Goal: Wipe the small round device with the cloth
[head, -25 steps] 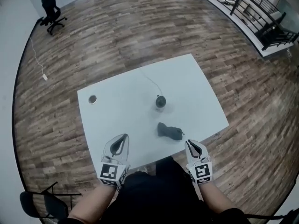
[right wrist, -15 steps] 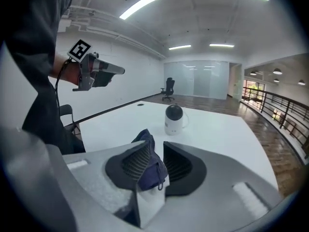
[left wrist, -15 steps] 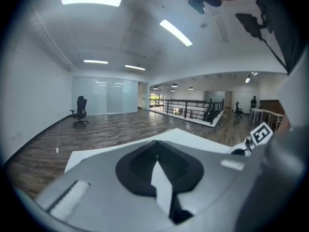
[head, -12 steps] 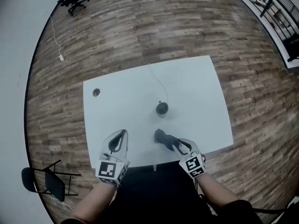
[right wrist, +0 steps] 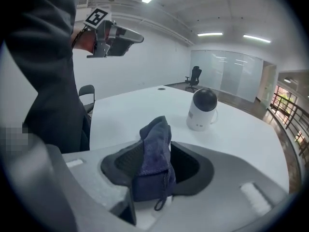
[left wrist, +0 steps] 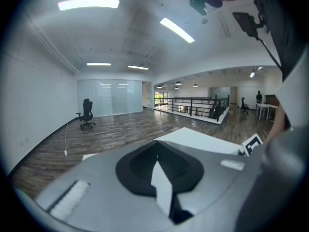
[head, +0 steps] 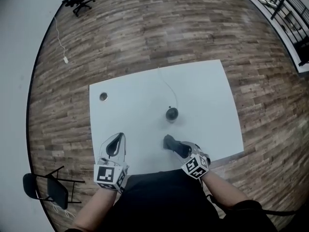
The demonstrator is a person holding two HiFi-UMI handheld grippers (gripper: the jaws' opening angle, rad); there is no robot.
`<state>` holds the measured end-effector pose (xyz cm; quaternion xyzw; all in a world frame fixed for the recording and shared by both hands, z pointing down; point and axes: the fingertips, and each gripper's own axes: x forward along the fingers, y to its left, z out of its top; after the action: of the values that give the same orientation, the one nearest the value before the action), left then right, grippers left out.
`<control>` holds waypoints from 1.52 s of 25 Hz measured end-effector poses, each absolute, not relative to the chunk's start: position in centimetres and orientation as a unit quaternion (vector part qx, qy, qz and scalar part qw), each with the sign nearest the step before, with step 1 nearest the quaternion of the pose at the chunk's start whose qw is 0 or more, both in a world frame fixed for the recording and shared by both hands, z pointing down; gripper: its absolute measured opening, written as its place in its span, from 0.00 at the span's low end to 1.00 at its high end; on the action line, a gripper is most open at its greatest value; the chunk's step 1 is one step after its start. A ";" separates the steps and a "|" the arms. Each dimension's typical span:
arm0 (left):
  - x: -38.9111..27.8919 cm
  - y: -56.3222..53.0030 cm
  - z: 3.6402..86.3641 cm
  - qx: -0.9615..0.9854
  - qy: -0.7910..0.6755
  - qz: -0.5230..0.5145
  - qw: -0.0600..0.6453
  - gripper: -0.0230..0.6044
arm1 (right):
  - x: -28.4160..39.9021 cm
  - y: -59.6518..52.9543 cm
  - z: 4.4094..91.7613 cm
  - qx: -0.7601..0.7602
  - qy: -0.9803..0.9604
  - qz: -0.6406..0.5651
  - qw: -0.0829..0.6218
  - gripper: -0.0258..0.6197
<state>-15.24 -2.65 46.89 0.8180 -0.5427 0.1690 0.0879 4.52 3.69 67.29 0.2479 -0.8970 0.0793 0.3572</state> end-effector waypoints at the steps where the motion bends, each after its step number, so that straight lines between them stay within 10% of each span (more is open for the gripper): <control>1: -15.9 -2.6 46.9 0.816 -0.546 0.168 0.088 0.05 | 4.4 3.6 67.7 0.246 -0.895 0.078 0.364 0.31; 13: -20.9 -1.6 49.0 0.791 -0.577 0.161 0.125 0.05 | 3.5 3.4 70.7 0.243 -0.863 0.159 0.414 0.26; 26: -21.0 -2.7 48.6 0.794 -0.580 0.142 0.116 0.05 | 6.3 -6.7 56.8 0.414 -0.876 0.023 0.245 0.16; 38: -22.4 -1.2 48.6 0.776 -0.600 0.154 0.120 0.05 | 5.5 -13.0 58.6 0.397 -0.869 0.043 0.292 0.16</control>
<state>-22.43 -1.23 48.63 0.7757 -0.6001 0.1537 0.1204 5.45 -12.98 58.58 0.3969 -0.8693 0.0427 0.2916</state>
